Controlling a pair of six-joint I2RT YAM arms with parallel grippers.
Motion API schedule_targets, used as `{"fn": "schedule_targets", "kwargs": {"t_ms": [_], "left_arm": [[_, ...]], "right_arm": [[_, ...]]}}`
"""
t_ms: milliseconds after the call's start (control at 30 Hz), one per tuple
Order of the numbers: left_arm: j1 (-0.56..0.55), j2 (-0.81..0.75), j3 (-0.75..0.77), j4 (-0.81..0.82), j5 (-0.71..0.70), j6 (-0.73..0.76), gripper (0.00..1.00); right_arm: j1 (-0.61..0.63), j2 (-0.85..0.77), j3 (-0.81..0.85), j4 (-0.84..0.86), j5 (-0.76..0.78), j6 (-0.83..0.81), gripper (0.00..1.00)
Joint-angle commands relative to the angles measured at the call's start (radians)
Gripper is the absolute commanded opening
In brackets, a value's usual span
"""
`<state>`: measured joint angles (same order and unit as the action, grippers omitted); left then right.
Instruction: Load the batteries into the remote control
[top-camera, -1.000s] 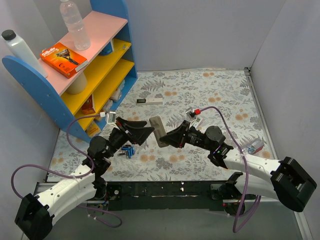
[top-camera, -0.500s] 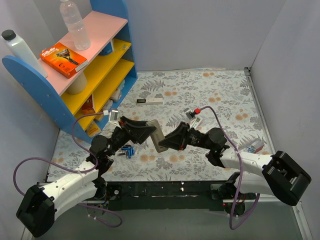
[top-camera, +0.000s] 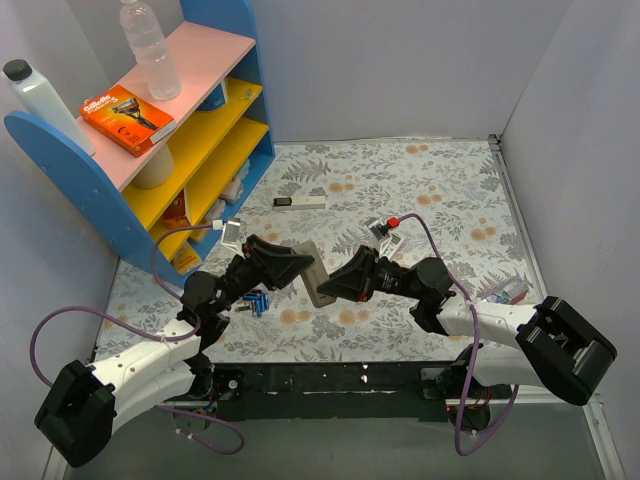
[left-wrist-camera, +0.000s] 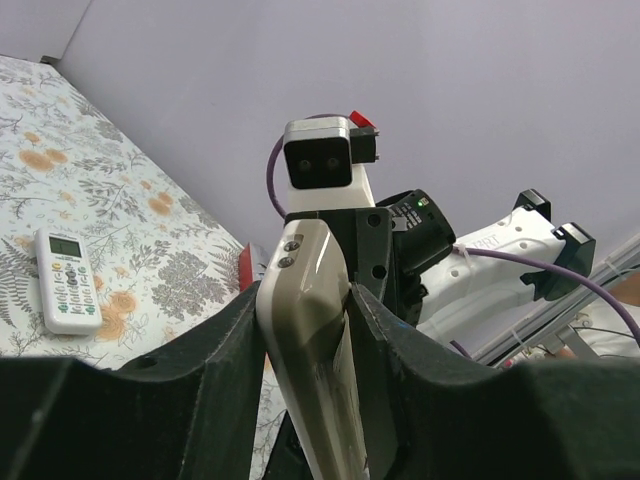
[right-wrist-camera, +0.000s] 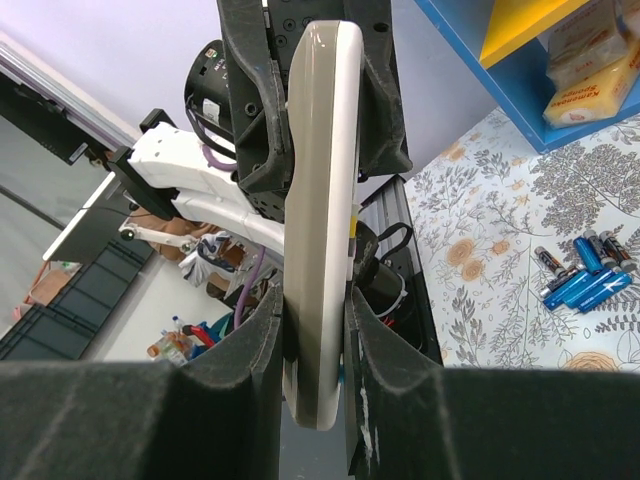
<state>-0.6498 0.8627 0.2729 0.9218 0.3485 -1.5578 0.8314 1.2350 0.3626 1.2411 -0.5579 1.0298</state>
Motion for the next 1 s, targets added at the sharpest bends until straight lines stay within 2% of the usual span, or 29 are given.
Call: {"fn": "schedule_targets", "kwargs": {"t_ms": [0, 367, 500, 667, 700, 800, 833, 900, 967], "left_arm": [[0.006, 0.001, -0.003, 0.038, 0.026, -0.001, 0.35], [0.006, 0.027, 0.003, 0.077, 0.073, -0.019, 0.39], [0.006, 0.038, 0.006, 0.083, 0.084, -0.021, 0.37], [0.006, 0.039, 0.006, 0.089, 0.087, -0.025, 0.19], [0.004, 0.039, 0.008, 0.091, 0.087, -0.025, 0.12], [0.006, 0.035, 0.008, 0.086, 0.072, -0.033, 0.0], [0.006, 0.033, 0.005, 0.072, 0.06, -0.036, 0.0], [0.006, 0.018, 0.002, 0.049, 0.032, -0.045, 0.0], [0.006, 0.004, 0.006, -0.023, -0.026, -0.051, 0.0]], "right_arm": [[-0.002, -0.002, 0.003, 0.103, -0.011, 0.015, 0.01], [-0.002, 0.02, 0.004, 0.147, -0.023, 0.045, 0.01], [0.0, 0.021, 0.006, 0.147, -0.023, 0.044, 0.01], [-0.002, 0.027, 0.007, 0.146, -0.028, 0.044, 0.01], [-0.002, 0.029, 0.009, 0.146, -0.028, 0.044, 0.01], [-0.002, 0.037, 0.007, 0.146, -0.03, 0.039, 0.01], [-0.002, 0.037, 0.004, 0.144, -0.028, 0.035, 0.01], [-0.002, 0.034, 0.001, 0.133, -0.023, 0.006, 0.08], [-0.002, 0.014, 0.004, 0.092, -0.019, -0.033, 0.25]]}}
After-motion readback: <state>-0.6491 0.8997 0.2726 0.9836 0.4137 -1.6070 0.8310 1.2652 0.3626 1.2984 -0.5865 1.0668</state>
